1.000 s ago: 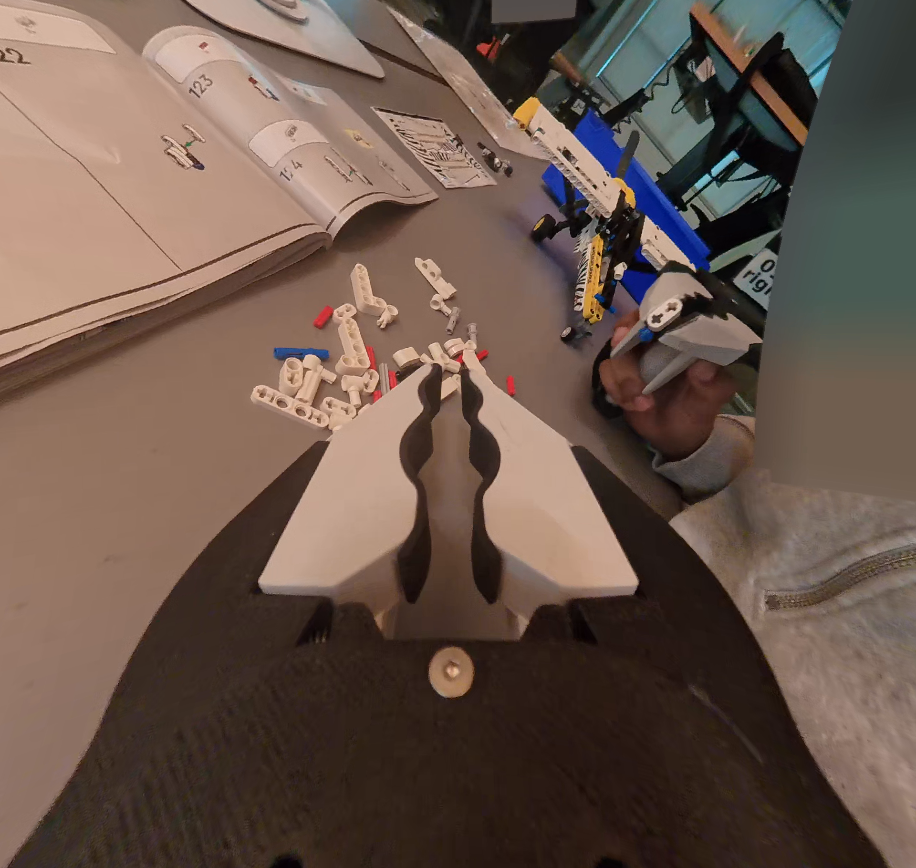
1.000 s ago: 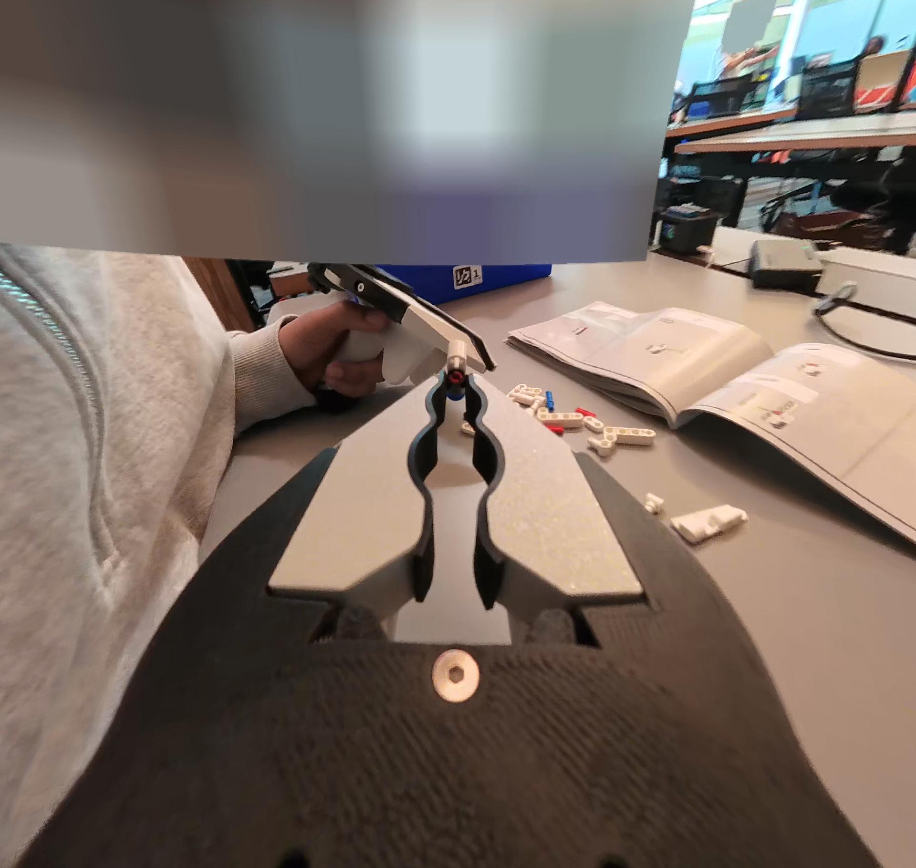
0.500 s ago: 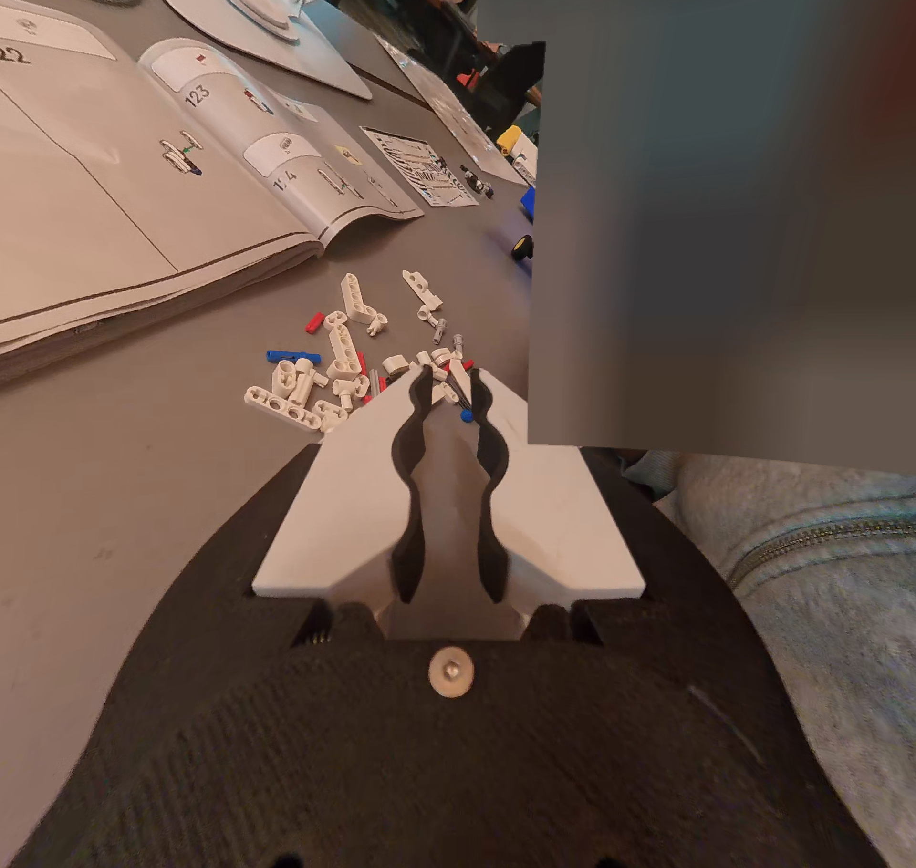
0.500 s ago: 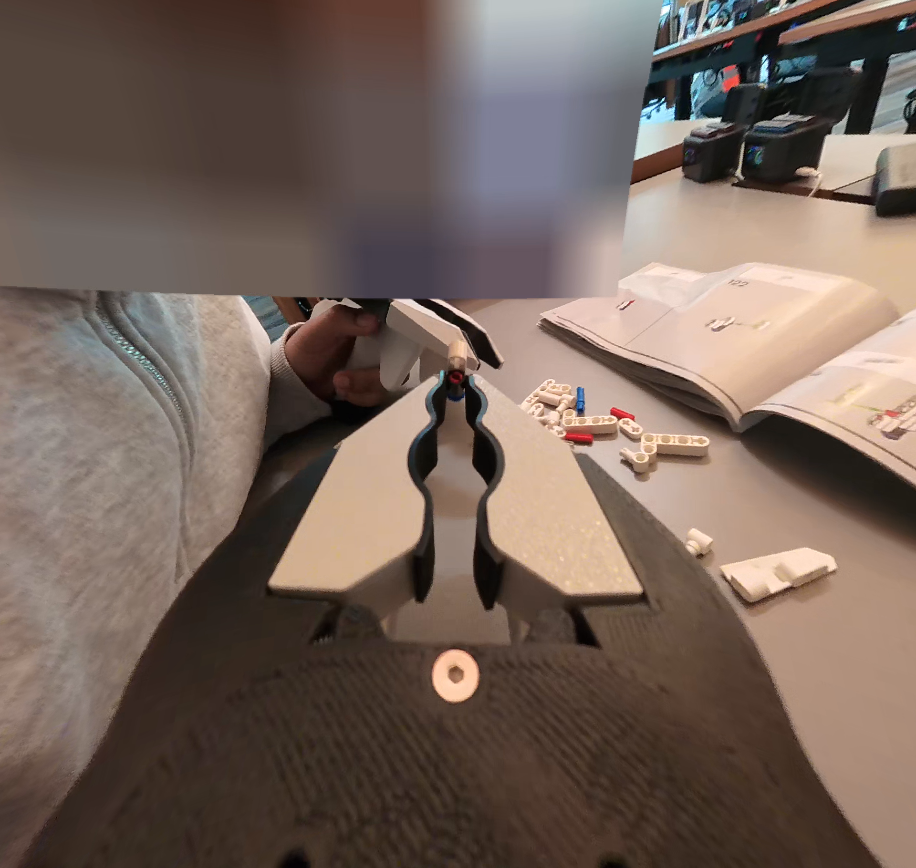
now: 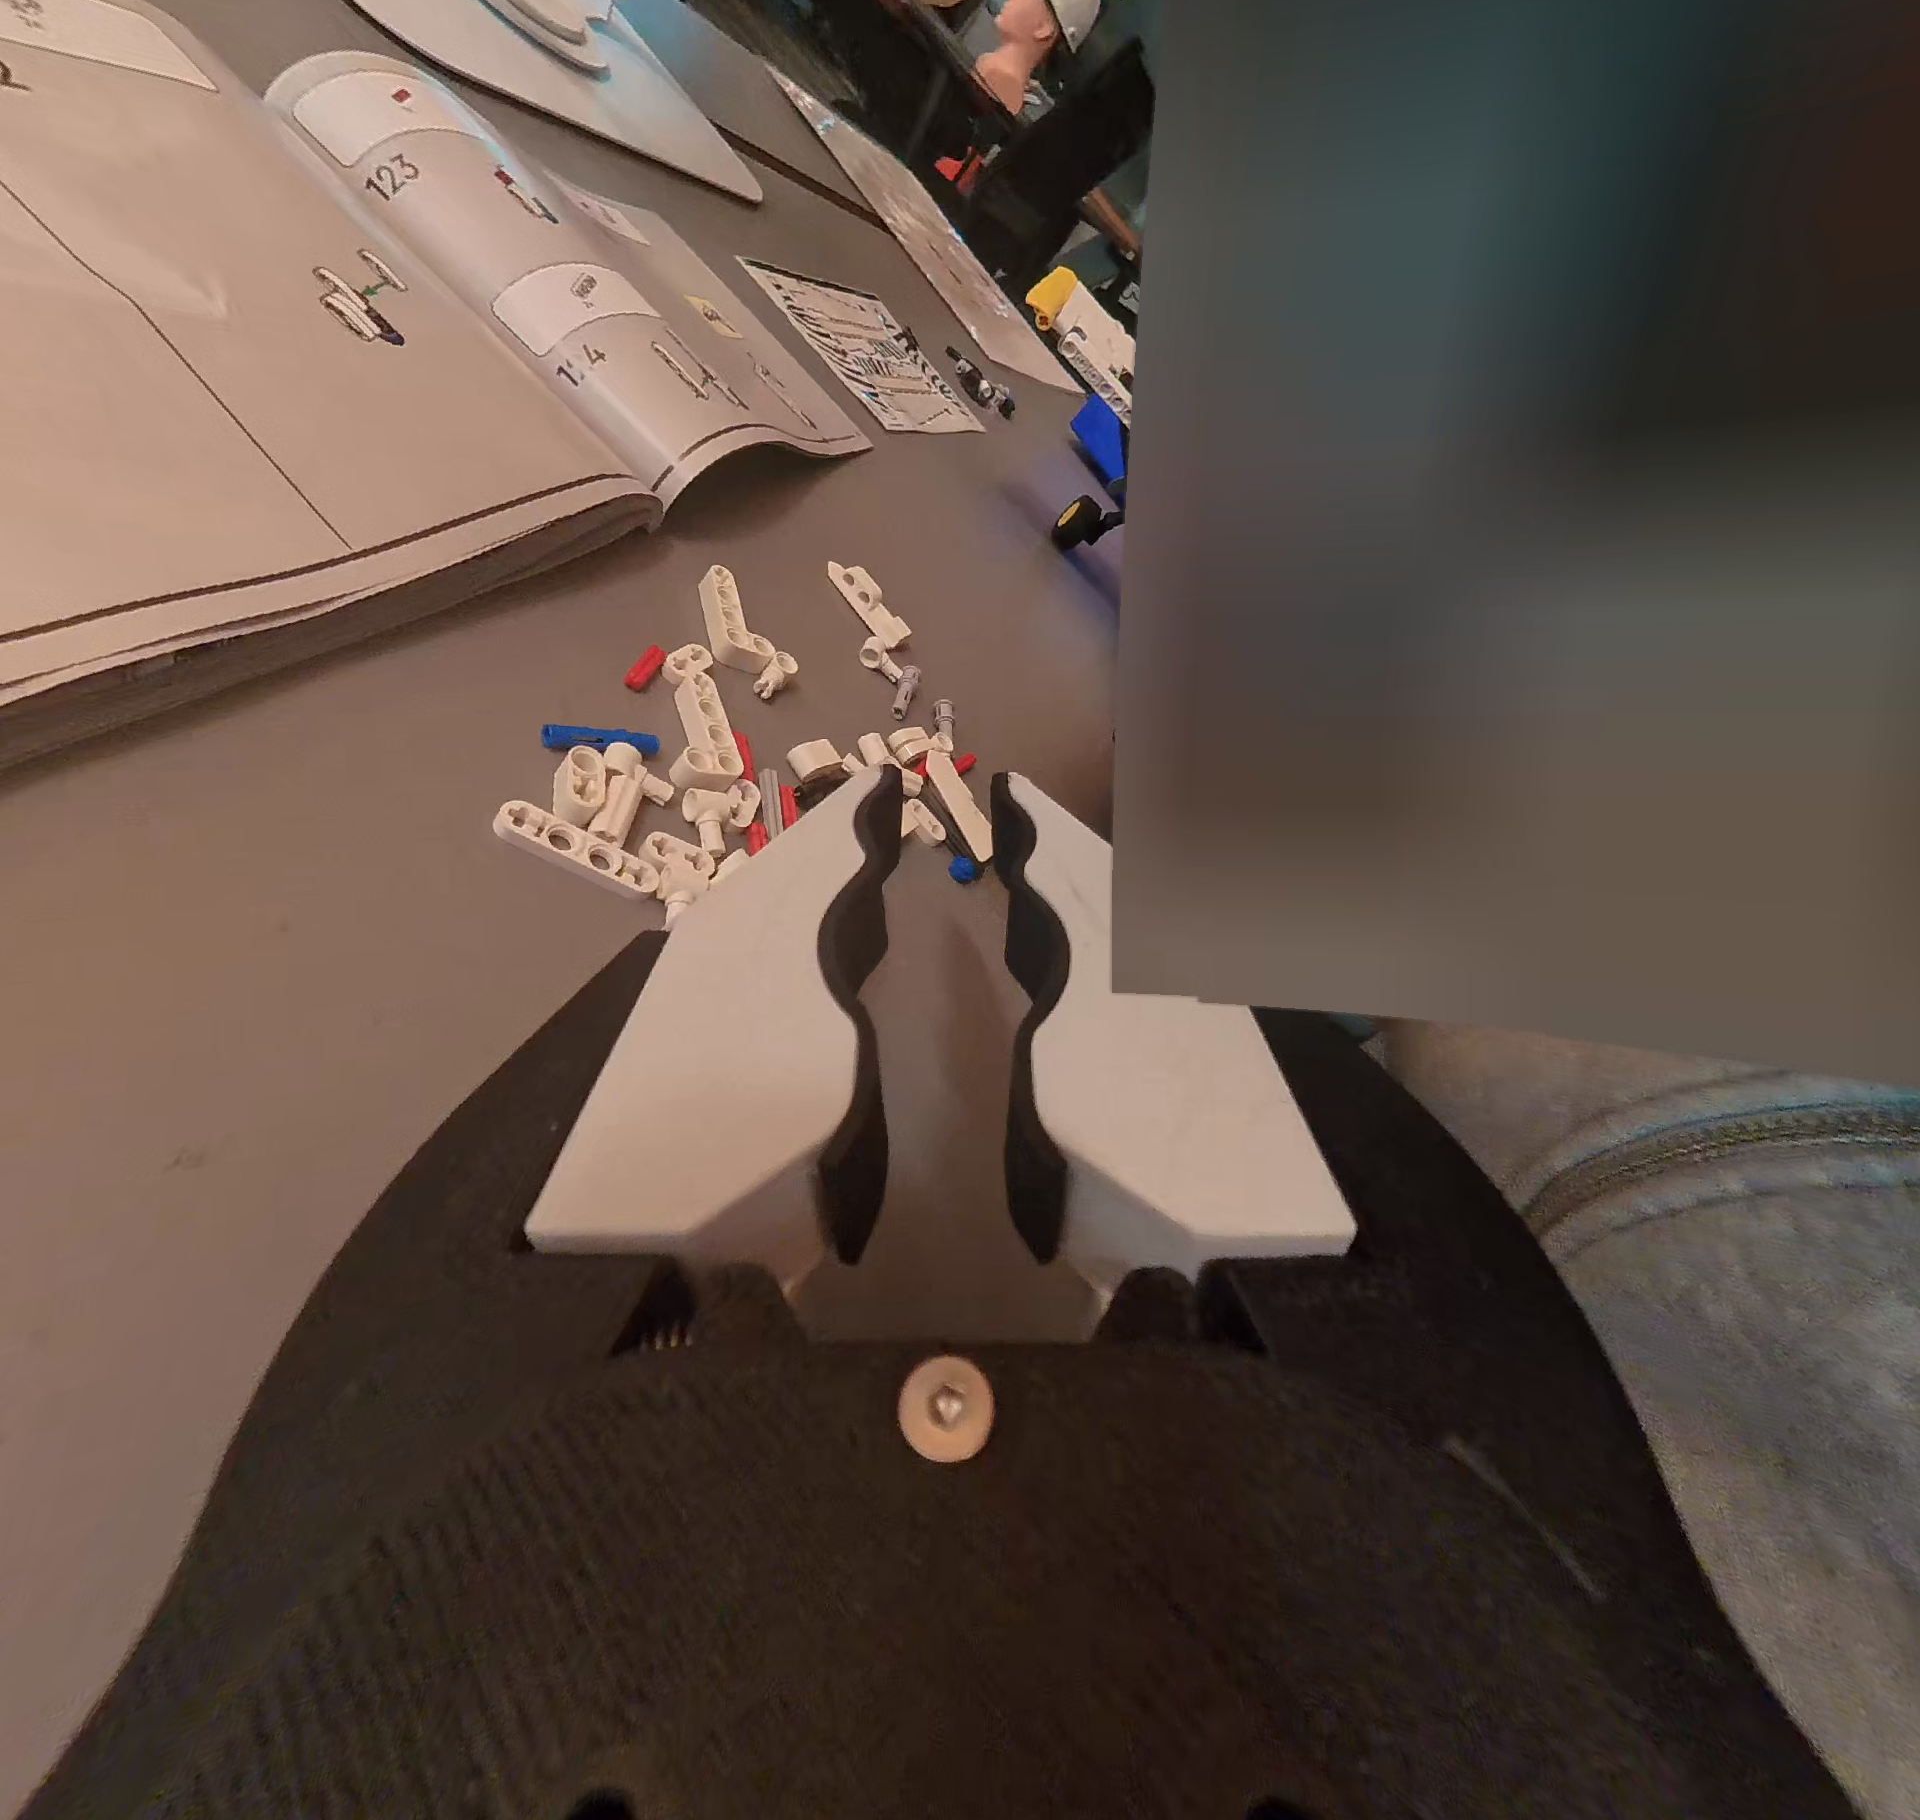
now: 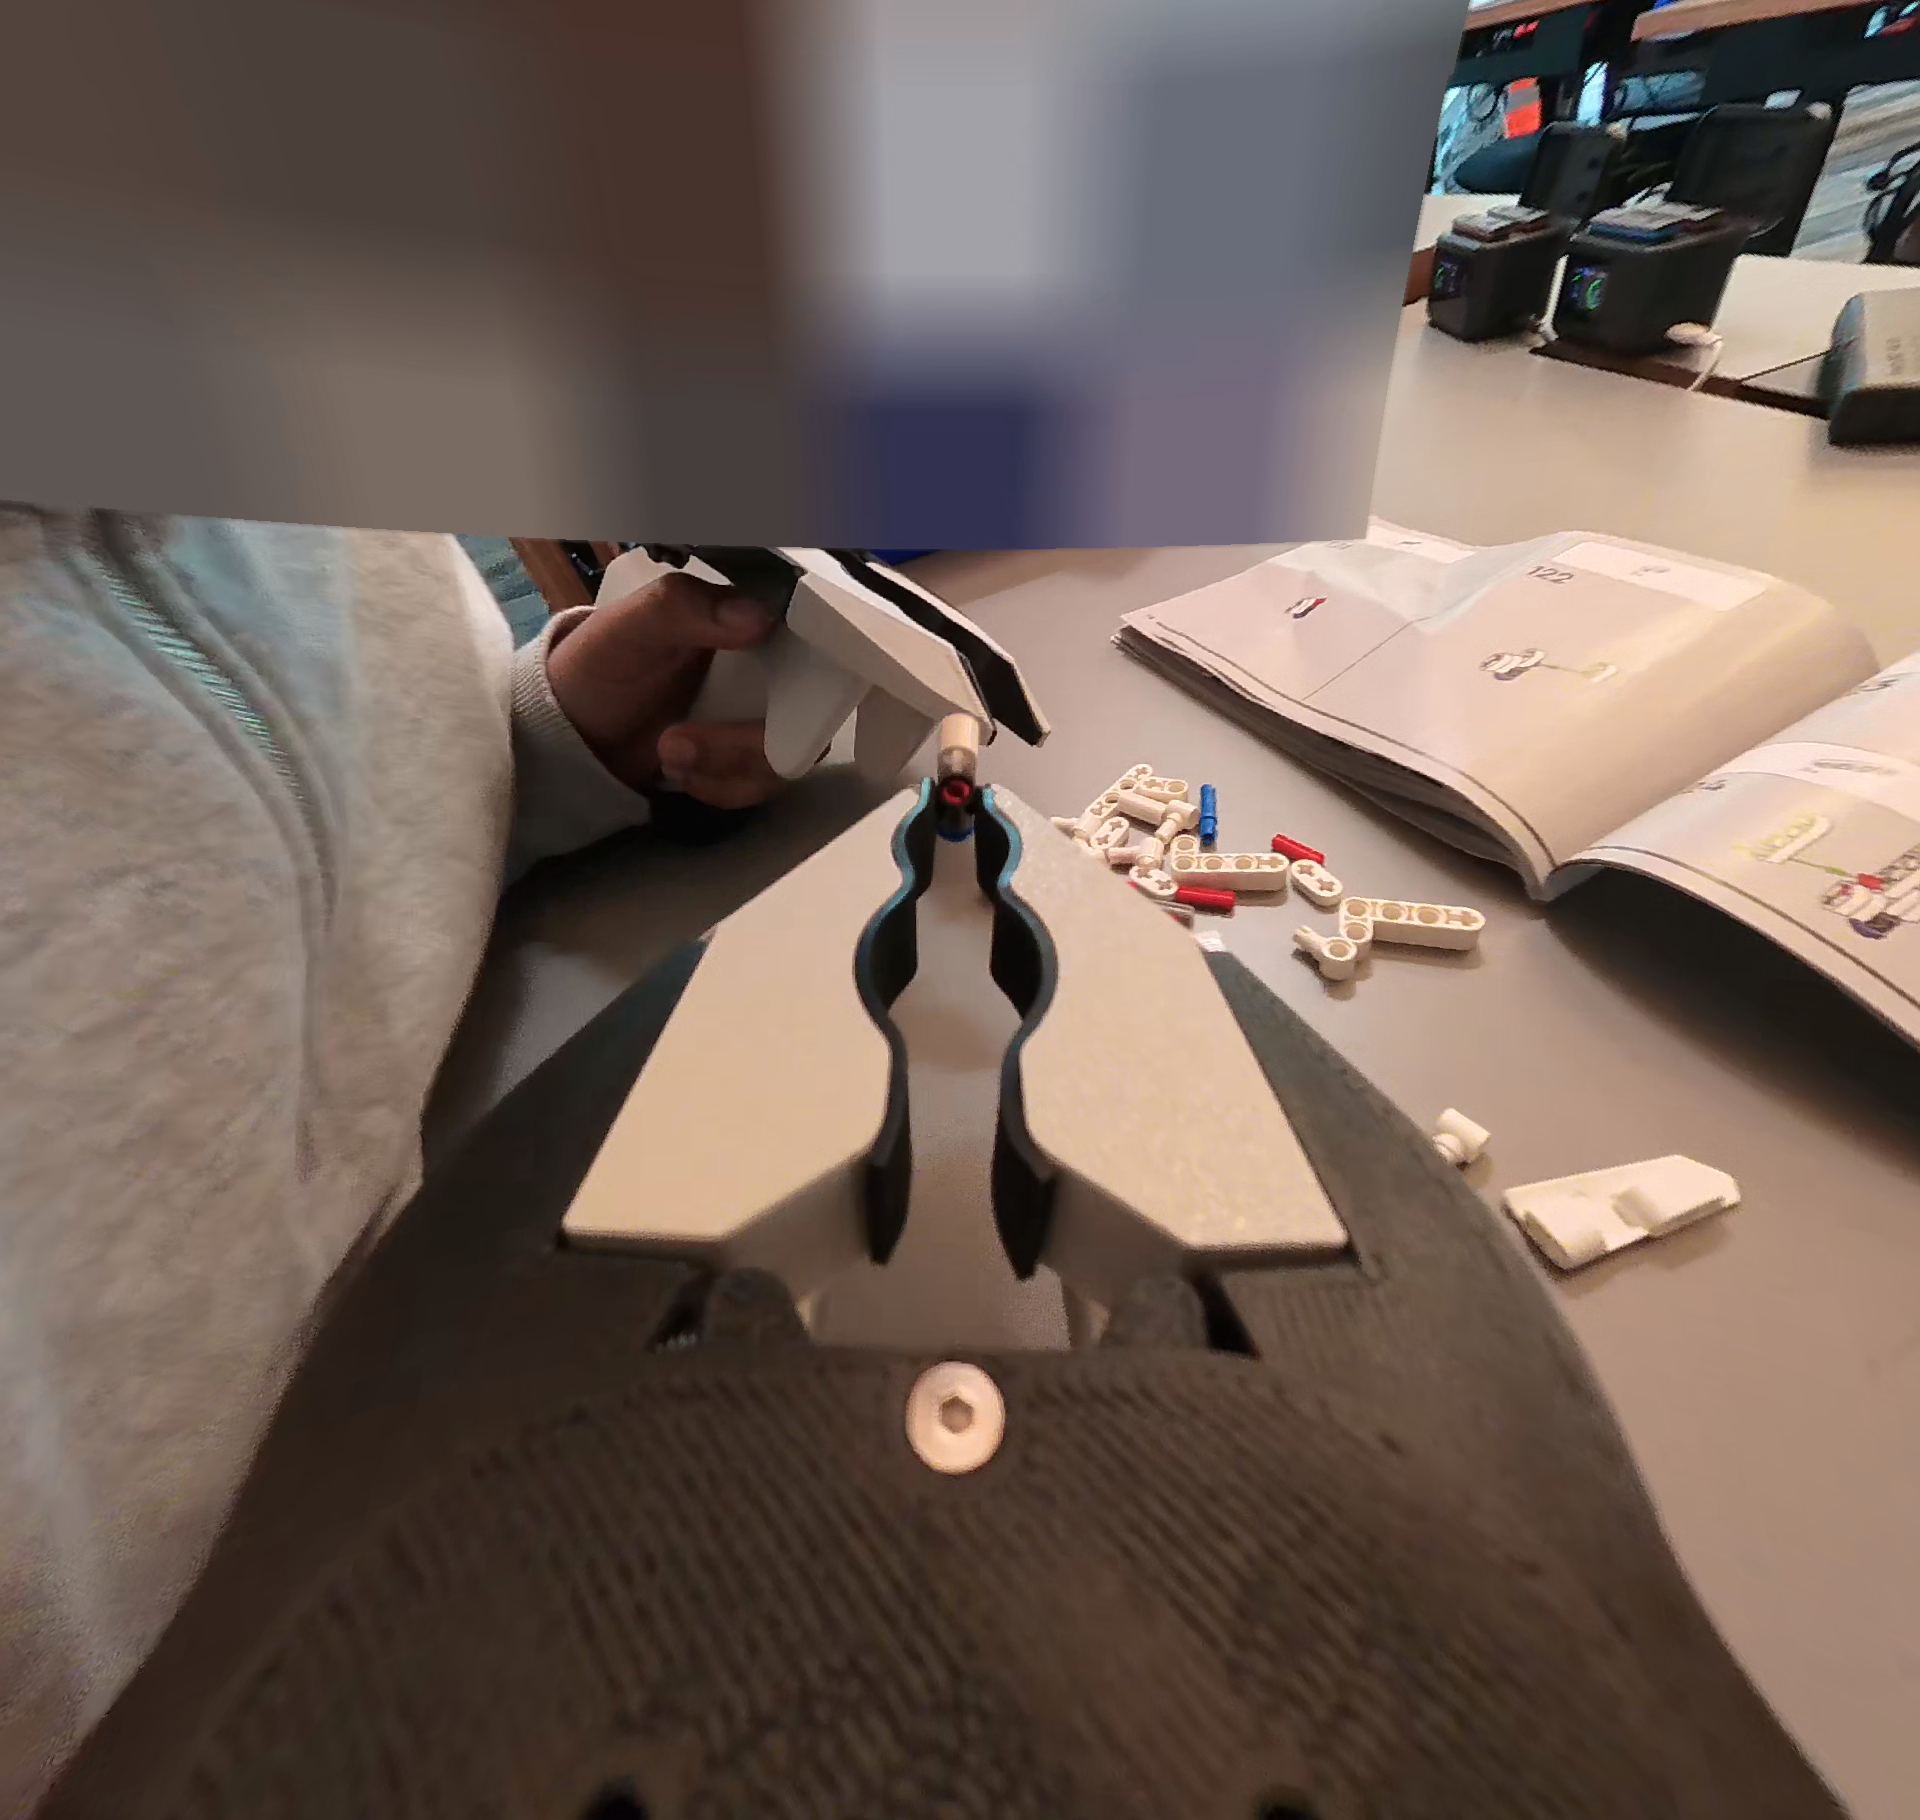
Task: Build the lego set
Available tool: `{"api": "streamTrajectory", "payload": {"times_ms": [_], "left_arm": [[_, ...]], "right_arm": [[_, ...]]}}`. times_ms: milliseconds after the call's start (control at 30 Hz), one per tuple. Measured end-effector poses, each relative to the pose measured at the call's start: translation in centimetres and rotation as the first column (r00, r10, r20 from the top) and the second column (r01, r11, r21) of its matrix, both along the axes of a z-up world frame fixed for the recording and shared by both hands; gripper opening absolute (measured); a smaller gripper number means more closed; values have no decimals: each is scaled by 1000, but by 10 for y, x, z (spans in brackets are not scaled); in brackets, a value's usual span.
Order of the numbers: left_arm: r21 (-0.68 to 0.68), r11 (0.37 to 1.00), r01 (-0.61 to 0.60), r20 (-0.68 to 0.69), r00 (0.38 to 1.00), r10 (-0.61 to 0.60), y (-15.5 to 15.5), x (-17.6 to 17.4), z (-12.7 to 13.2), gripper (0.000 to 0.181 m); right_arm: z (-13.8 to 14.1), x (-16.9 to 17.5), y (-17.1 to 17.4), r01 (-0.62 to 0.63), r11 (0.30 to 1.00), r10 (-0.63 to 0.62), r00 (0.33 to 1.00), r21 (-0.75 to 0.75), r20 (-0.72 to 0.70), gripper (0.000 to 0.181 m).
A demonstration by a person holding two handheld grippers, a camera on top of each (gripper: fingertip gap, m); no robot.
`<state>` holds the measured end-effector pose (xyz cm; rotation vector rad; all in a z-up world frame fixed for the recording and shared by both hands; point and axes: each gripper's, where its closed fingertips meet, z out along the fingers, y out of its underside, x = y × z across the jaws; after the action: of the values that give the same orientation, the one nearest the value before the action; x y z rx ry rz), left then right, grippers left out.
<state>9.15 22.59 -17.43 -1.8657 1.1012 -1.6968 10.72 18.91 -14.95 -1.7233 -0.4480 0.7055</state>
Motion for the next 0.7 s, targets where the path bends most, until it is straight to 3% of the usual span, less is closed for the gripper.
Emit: {"api": "streamTrajectory", "payload": {"times_ms": [33, 333, 467, 700], "left_arm": [[-3, 1000, 0, 3, 1000, 0, 0, 0, 0, 16], [-37, 996, -83, 103, 991, 86, 6, -14, 14, 21], [9, 992, -123, 112, 986, 121, 5, -19, 16, 24], [32, 982, -187, 150, 972, 180, 10, -25, 22, 26]], "right_arm": [[0, 1, 0, 9, 1000, -9, 1000, 2, 1, 5], [-1, 2, -6, 113, 993, -116, 989, 34, 93, 6], [22, -13, -21, 80, 986, -93, 992, 147, 85, 6], [28, -28, -37, 50, 966, -104, 973, 253, 207, 6]]}}
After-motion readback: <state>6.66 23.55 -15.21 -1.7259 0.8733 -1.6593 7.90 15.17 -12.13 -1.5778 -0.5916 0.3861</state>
